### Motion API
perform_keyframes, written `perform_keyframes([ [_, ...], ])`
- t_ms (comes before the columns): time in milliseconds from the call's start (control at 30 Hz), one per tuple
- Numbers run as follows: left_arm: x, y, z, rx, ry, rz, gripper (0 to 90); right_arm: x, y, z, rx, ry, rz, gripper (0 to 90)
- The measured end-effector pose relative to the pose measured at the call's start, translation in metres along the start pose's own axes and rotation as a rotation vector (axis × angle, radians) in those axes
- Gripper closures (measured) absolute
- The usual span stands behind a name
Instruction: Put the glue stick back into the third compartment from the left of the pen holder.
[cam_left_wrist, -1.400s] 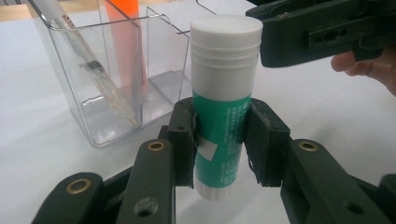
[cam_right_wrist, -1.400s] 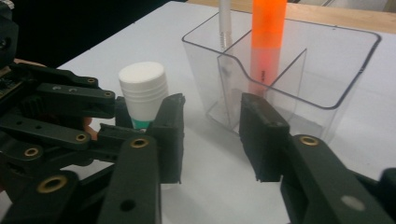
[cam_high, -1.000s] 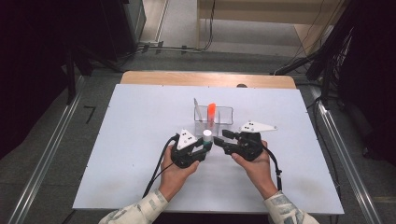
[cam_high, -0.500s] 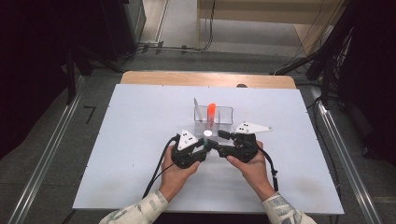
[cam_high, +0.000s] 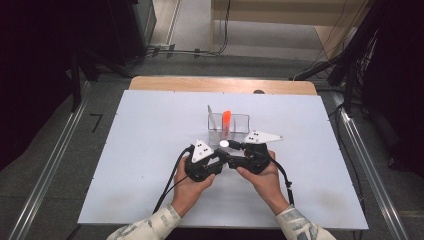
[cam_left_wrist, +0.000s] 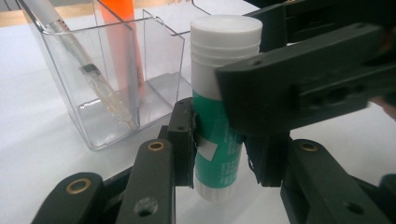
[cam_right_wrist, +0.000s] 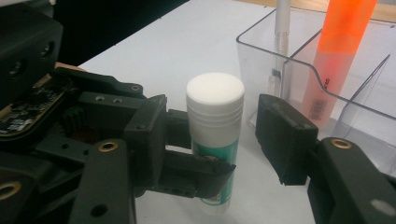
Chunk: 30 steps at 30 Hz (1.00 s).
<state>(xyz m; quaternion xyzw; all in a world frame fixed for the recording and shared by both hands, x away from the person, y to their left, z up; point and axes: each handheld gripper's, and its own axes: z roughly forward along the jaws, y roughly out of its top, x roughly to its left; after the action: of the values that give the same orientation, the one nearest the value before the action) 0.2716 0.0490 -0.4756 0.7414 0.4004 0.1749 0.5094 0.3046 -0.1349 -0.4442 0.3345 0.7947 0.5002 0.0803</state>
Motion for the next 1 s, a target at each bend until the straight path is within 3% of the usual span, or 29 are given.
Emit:
perform_keyframes([
  [233, -0.0030, 0.0006, -0.0005, -0.005, -0.008, 0.000, 66.2, 0.0015, -0.0011, 0.0032, -0.007, -0.013, -0.009, 47.8],
  [533, -0.0031, 0.0012, -0.0013, -0.008, -0.012, -0.001, 66.2, 0.0040, -0.0024, 0.0037, -0.021, -0.026, -0.023, 60.8],
  [833, -0.0028, 0.0012, -0.0011, -0.016, -0.020, -0.013, 65.8, 0.0039, -0.0033, 0.0028, -0.033, -0.032, -0.027, 62.4],
  [1000, -0.0028, 0.0012, -0.0006, -0.013, -0.019, -0.015, 61.3, 0.0032, -0.0038, 0.0020, -0.034, -0.038, -0.034, 62.6],
])
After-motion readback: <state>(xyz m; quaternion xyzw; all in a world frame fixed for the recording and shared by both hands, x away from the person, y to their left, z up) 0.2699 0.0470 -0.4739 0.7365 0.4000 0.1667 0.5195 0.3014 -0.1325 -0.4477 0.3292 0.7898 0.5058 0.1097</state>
